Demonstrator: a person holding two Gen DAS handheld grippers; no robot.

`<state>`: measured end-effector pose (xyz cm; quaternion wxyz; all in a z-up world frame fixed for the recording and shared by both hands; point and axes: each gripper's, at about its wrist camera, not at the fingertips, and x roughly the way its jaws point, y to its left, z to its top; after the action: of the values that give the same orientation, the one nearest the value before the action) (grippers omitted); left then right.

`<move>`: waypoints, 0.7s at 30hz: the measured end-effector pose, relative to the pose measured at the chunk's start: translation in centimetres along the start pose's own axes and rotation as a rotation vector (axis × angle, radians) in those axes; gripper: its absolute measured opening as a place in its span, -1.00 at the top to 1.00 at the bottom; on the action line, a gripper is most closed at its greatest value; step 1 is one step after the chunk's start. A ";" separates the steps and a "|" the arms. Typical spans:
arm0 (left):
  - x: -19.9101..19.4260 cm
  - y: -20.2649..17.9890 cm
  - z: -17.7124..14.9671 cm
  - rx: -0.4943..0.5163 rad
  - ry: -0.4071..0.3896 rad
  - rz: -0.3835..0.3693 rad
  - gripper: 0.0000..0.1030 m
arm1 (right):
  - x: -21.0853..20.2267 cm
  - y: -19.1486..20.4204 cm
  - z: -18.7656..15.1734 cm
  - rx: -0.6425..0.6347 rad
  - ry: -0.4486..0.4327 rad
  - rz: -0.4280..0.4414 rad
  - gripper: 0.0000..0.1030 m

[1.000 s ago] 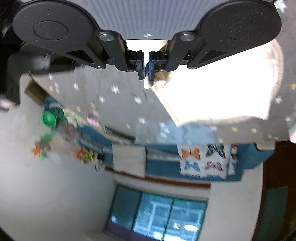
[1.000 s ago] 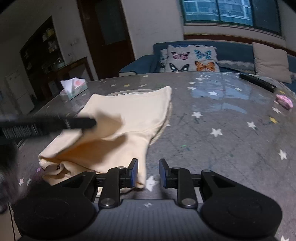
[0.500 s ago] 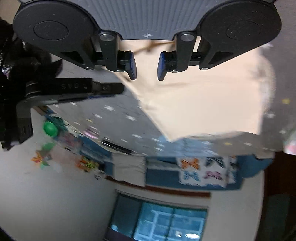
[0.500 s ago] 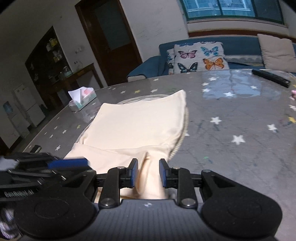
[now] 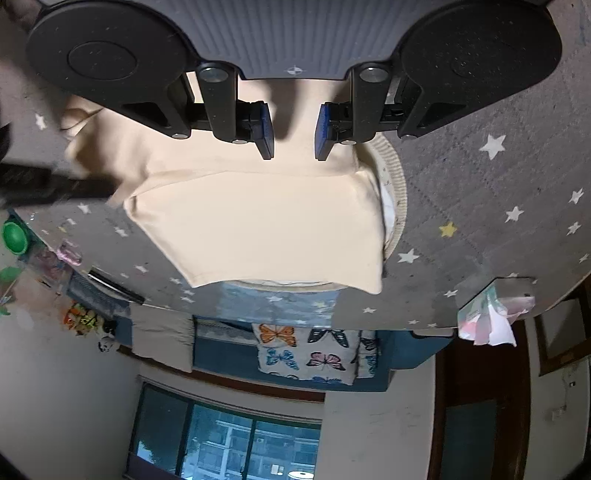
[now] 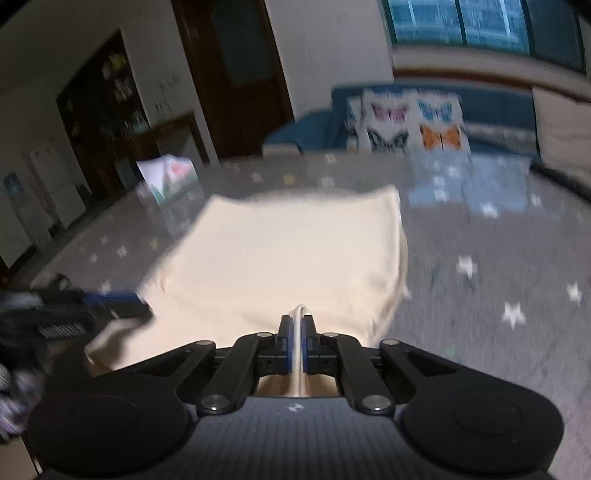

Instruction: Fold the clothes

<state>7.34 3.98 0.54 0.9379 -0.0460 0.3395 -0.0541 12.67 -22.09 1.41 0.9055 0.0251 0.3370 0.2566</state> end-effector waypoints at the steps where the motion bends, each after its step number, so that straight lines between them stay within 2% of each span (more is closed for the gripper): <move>1: 0.1 0.0 -0.1 -0.002 -0.002 0.012 0.51 | -0.2 0.0 0.2 0.004 -0.014 -0.001 0.92; 3: 0.5 0.2 -0.3 0.001 -0.008 0.044 0.53 | 0.1 -0.5 0.0 0.022 -0.012 -0.020 0.92; 8: 0.6 0.7 -0.3 -0.001 -0.004 0.065 0.53 | 2.0 -2.2 -1.0 0.079 0.067 -0.041 0.87; 12: 0.2 0.7 0.5 0.000 -0.012 0.050 0.53 | 0.8 -1.1 -0.2 0.009 0.011 -0.058 0.81; 16: 0.7 -0.6 1.5 0.035 -0.015 0.004 0.53 | 1.3 0.4 0.7 -0.071 0.003 -0.013 0.81; 21: 2.8 -1.7 1.5 0.090 0.020 -0.010 0.53 | 4.1 0.7 0.3 -0.099 0.074 0.001 0.82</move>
<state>10.31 1.98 0.11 0.9353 -0.0048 0.3459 -0.0743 15.19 -19.49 -0.62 0.8925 -0.0290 0.3572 0.2739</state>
